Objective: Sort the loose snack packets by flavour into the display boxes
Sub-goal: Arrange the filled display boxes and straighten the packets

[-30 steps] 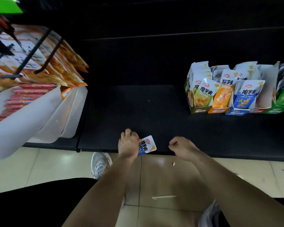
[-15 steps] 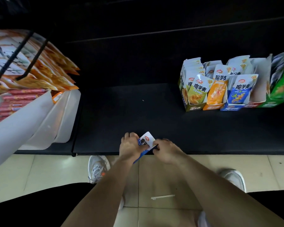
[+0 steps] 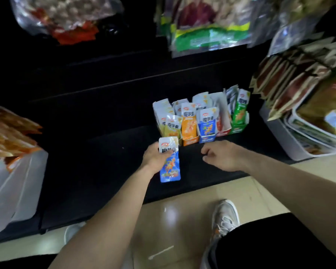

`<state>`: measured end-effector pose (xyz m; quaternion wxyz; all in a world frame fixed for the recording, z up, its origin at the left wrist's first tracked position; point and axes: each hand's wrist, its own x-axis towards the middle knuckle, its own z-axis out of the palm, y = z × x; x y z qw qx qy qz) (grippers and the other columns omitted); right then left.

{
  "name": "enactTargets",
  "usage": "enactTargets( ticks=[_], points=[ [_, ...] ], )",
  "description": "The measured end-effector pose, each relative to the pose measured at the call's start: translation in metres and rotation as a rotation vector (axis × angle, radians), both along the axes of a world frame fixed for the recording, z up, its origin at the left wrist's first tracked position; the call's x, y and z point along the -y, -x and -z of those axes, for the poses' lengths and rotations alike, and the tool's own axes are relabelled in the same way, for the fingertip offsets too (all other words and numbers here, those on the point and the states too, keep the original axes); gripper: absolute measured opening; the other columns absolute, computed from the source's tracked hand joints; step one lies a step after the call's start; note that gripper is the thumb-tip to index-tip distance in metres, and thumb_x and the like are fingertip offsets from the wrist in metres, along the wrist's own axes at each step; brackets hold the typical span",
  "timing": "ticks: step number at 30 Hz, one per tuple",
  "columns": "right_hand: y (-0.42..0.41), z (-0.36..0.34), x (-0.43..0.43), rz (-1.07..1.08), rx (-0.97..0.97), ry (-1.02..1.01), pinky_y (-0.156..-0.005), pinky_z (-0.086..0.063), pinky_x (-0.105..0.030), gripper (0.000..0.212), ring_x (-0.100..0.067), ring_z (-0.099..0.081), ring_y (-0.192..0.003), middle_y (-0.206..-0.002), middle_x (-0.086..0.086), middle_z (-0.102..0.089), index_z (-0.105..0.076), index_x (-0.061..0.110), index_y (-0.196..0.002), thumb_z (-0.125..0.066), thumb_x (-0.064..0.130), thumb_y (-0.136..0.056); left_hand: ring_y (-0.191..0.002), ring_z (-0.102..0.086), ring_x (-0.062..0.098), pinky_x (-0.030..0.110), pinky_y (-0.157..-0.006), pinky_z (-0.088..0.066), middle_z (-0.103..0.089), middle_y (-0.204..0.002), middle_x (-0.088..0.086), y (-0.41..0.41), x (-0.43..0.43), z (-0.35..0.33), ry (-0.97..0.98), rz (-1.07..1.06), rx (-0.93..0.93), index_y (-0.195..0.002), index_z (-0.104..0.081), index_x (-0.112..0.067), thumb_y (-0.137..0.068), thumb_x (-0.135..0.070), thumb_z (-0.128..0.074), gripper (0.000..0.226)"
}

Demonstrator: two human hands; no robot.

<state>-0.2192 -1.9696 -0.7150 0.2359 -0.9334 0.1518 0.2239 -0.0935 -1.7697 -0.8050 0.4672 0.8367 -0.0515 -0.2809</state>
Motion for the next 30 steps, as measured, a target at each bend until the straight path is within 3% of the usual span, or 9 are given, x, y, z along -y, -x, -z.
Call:
enactTargets(
  ticks=[4, 6, 7, 9, 13, 17, 23, 26, 30],
  points=[
    [0.037, 0.005, 0.06, 0.12, -0.014, -0.028, -0.092, -0.048, -0.03, 0.011, -0.015, -0.063, -0.099, -0.1, 0.008, -0.066, -0.066, 0.026, -0.099, -0.064, 0.035, -0.094, -0.093, -0.071, 0.014, 0.034, -0.082, -0.06, -0.075, -0.105, -0.002, -0.007, 0.08, -0.023, 0.098, 0.039, 0.026, -0.108, -0.07, -0.018, -0.083, -0.021, -0.078, 0.026],
    [0.042, 0.018, 0.078, 0.143, -0.065, -0.048, -0.09, -0.05, -0.034, 0.012, -0.018, -0.065, -0.097, -0.098, 0.004, -0.069, -0.068, 0.024, -0.091, -0.064, 0.035, -0.093, -0.09, -0.068, 0.01, 0.024, -0.073, -0.059, -0.071, -0.108, -0.006, -0.014, 0.115, -0.029, 0.123, 0.031, 0.053, -0.113, -0.064, -0.018, -0.086, -0.02, -0.077, 0.031],
    [0.042, 0.024, 0.084, 0.146, -0.09, -0.046, -0.089, -0.049, -0.033, 0.014, -0.019, -0.064, -0.097, -0.1, 0.002, -0.069, -0.068, 0.023, -0.093, -0.063, 0.035, -0.094, -0.093, -0.064, 0.008, 0.019, -0.074, -0.056, -0.065, -0.112, -0.008, -0.017, 0.131, -0.034, 0.11, 0.018, 0.091, -0.118, -0.06, -0.022, -0.088, -0.021, -0.076, 0.035],
    [0.041, 0.035, 0.092, 0.149, -0.107, -0.034, -0.087, -0.047, -0.031, 0.02, -0.021, -0.063, -0.101, -0.105, 0.0, -0.067, -0.067, 0.02, -0.106, -0.06, 0.035, -0.095, -0.109, -0.06, 0.015, 0.026, -0.092, -0.051, -0.059, -0.124, -0.004, -0.028, 0.159, -0.035, 0.054, -0.008, 0.182, -0.137, -0.053, -0.019, -0.089, -0.024, -0.074, 0.053],
    [0.039, 0.046, 0.102, 0.115, -0.161, -0.05, -0.084, -0.041, -0.024, 0.03, -0.021, -0.06, -0.111, -0.108, 0.002, -0.06, -0.063, 0.02, -0.121, -0.056, 0.038, -0.099, -0.114, -0.06, 0.018, 0.026, -0.093, -0.048, -0.06, -0.13, -0.001, -0.045, 0.19, -0.021, -0.03, 0.038, 0.287, -0.138, -0.055, -0.013, -0.091, -0.023, -0.07, 0.05],
    [0.028, 0.054, 0.109, 0.168, -0.132, -0.078, -0.09, -0.045, -0.027, 0.03, -0.023, -0.059, -0.114, -0.122, -0.002, -0.063, -0.063, 0.022, -0.122, -0.056, 0.038, -0.098, -0.127, -0.055, 0.025, 0.033, -0.108, -0.044, -0.055, -0.143, 0.008, -0.043, 0.199, 0.0, -0.119, 0.104, 0.326, -0.14, -0.055, -0.013, -0.091, -0.024, -0.072, 0.054],
    [0.012, 0.067, 0.107, 0.185, -0.16, -0.097, -0.094, -0.047, -0.032, 0.033, -0.024, -0.058, -0.115, -0.127, -0.003, -0.062, -0.061, 0.022, -0.126, -0.056, 0.037, -0.098, -0.109, -0.065, 0.022, 0.032, -0.085, -0.053, -0.067, -0.128, -0.001, -0.027, 0.19, 0.017, -0.363, 0.226, 0.523, -0.136, -0.057, -0.03, -0.087, -0.031, -0.074, 0.051],
    [0.006, 0.065, 0.097, 0.169, -0.164, -0.087, -0.096, -0.047, -0.032, 0.036, -0.025, -0.058, -0.117, -0.13, -0.004, -0.061, -0.059, 0.021, -0.129, -0.057, 0.037, -0.098, -0.105, -0.067, 0.017, 0.036, -0.087, -0.057, -0.069, -0.122, -0.006, -0.026, 0.176, 0.016, -0.261, 0.218, 0.503, -0.129, -0.058, -0.029, -0.085, -0.028, -0.076, 0.048],
    [-0.016, 0.066, 0.072, 0.139, -0.093, -0.095, -0.089, -0.045, -0.032, 0.033, -0.027, -0.057, -0.116, -0.126, -0.004, -0.06, -0.06, 0.021, -0.125, -0.055, 0.037, -0.097, -0.093, -0.061, 0.009, 0.027, -0.078, -0.053, -0.065, -0.107, -0.013, -0.045, 0.125, 0.008, -0.223, 0.222, 0.596, -0.116, -0.062, -0.026, -0.086, -0.031, -0.074, 0.032]
  ],
)
